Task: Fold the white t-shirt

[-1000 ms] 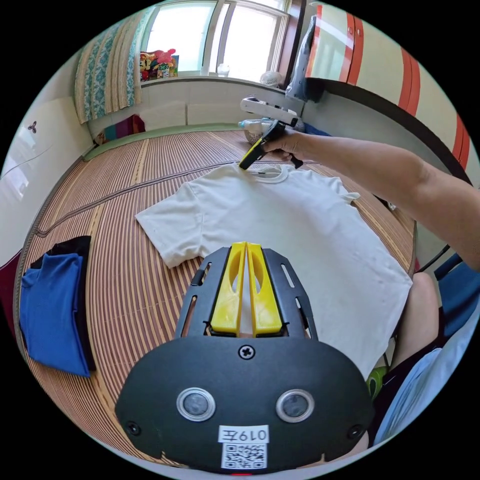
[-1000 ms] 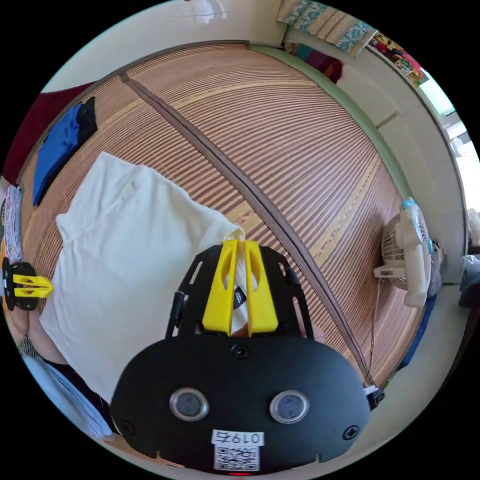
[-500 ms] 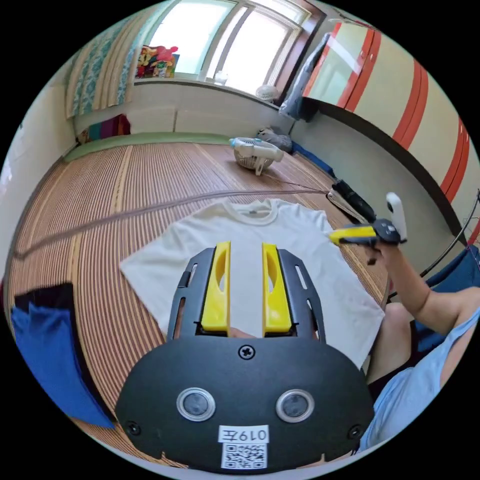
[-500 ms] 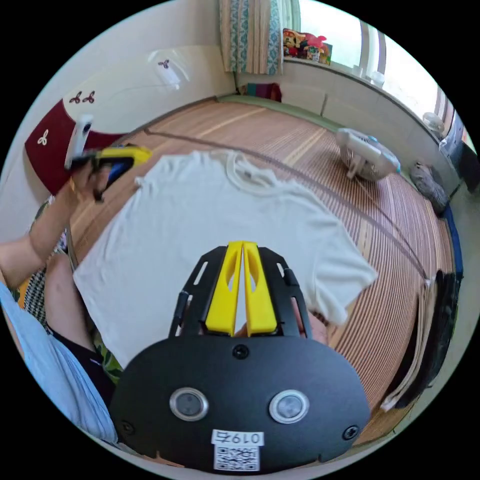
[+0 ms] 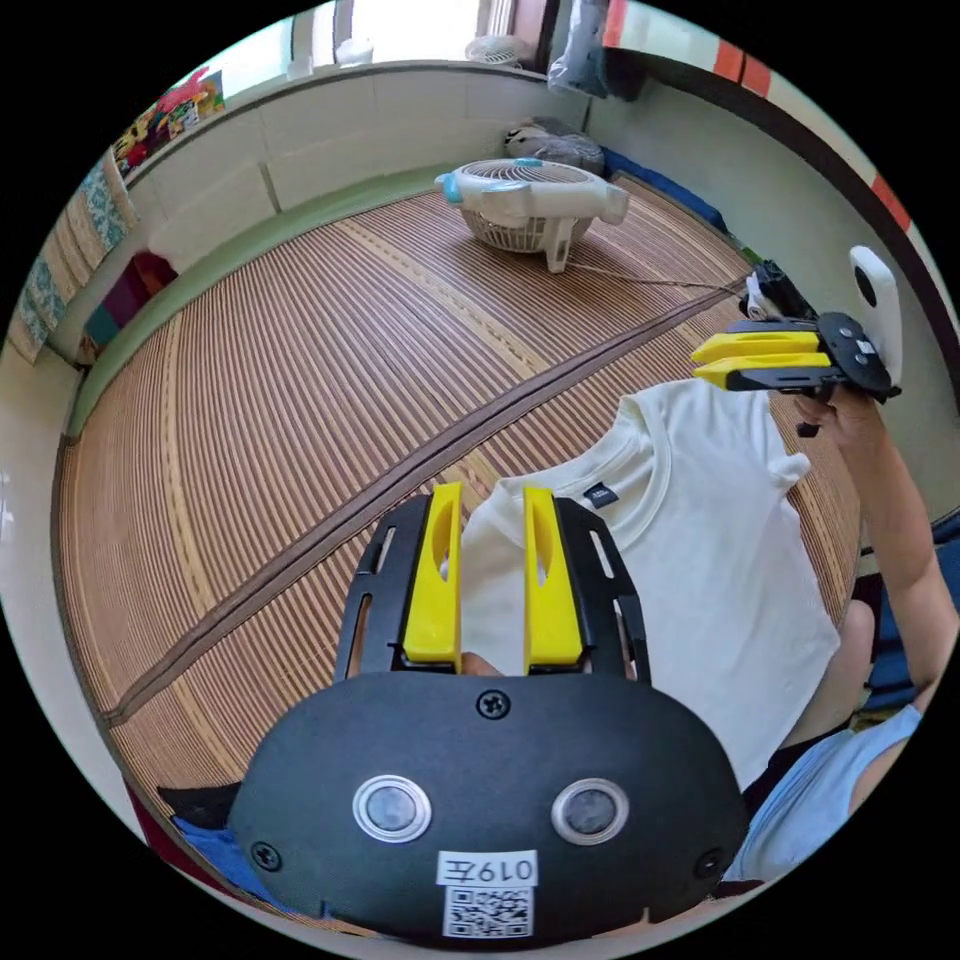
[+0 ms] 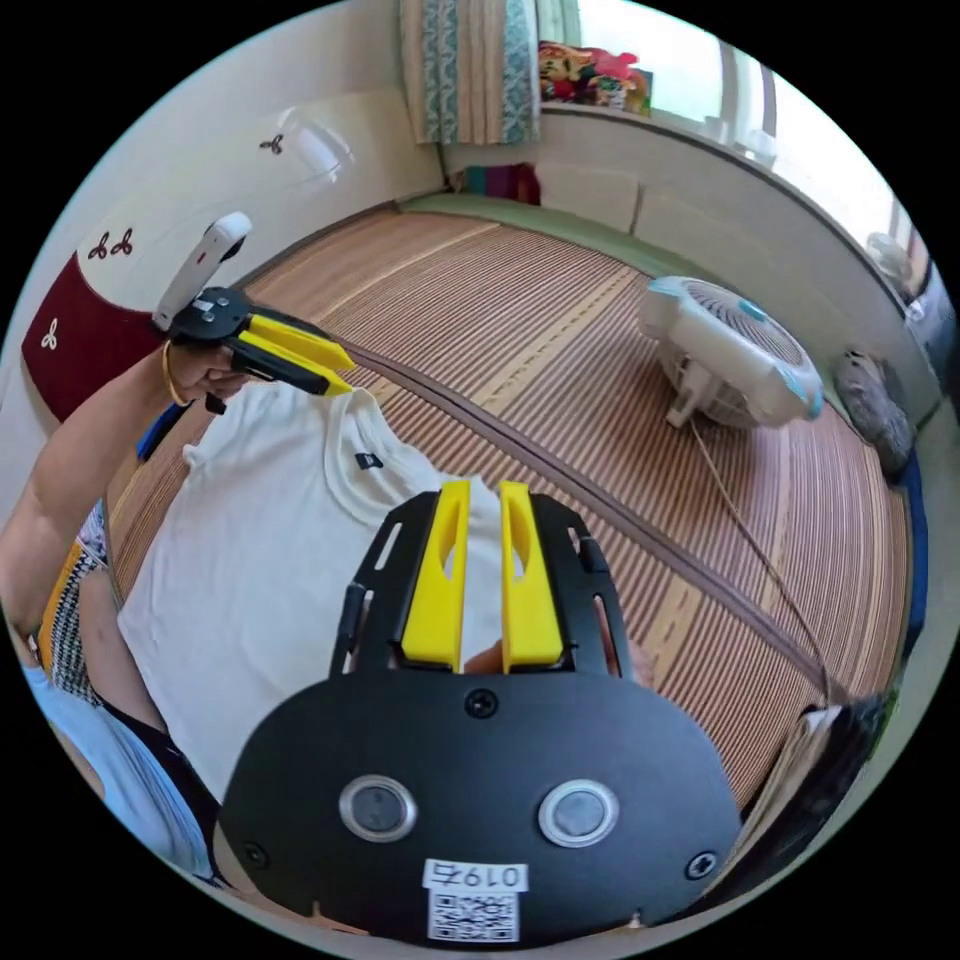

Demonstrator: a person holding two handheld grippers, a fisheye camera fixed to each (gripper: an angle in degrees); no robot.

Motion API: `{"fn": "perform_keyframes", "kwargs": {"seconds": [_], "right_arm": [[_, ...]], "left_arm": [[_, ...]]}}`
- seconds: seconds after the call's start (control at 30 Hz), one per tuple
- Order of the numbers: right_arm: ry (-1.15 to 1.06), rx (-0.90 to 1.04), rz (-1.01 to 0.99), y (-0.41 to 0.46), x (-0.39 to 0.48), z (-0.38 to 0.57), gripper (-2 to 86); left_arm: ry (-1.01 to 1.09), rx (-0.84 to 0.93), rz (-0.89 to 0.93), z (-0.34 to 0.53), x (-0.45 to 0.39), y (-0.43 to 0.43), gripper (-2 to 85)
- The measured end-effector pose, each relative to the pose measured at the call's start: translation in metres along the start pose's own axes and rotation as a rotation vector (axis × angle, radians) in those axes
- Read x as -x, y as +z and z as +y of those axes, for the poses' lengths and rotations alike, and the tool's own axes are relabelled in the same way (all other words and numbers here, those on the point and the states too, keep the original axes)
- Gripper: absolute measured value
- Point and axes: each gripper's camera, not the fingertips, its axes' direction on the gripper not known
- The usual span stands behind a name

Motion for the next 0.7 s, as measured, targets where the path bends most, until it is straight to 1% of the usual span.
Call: {"fn": "perform_keyframes", "kwargs": {"seconds": [0.1, 0.17, 0.23, 0.33, 0.4, 0.53, 0.67, 0.7], "right_arm": [[-0.108, 0.076, 0.006, 0.024, 0.006, -0.033, 6.8], [-0.171, 0.199, 0.042, 0.048, 0.005, -0.046, 7.4], [-0.181, 0.284, 0.039, 0.063, -0.001, -0.049, 7.7], [-0.163, 0.373, -0.032, 0.078, -0.012, -0.048, 7.7], [-0.149, 0.360, -0.035, 0.079, -0.016, -0.047, 6.4], [-0.135, 0.290, 0.005, 0.071, -0.026, -0.038, 0.7], [-0.062, 0.129, -0.003, 0.051, -0.043, -0.019, -0.5], [-0.053, 0.113, -0.001, 0.050, -0.045, -0.016, -0.6]], "left_arm": [[0.032, 0.014, 0.069, -0.030, 0.009, 0.011, 7.9], [0.075, 0.083, 0.066, -0.054, 0.011, 0.023, 7.4], [0.094, 0.127, 0.028, -0.068, 0.012, 0.030, 7.0], [0.113, 0.168, 0.006, -0.089, 0.014, 0.039, 5.9], [0.117, 0.170, 0.004, -0.098, 0.016, 0.040, 4.3], [0.116, 0.166, 0.029, -0.112, 0.025, 0.040, 2.0], [0.032, 0.050, 0.062, -0.109, 0.043, 0.030, 1.2], [0.016, 0.034, 0.062, -0.108, 0.045, 0.029, 1.1]]}}
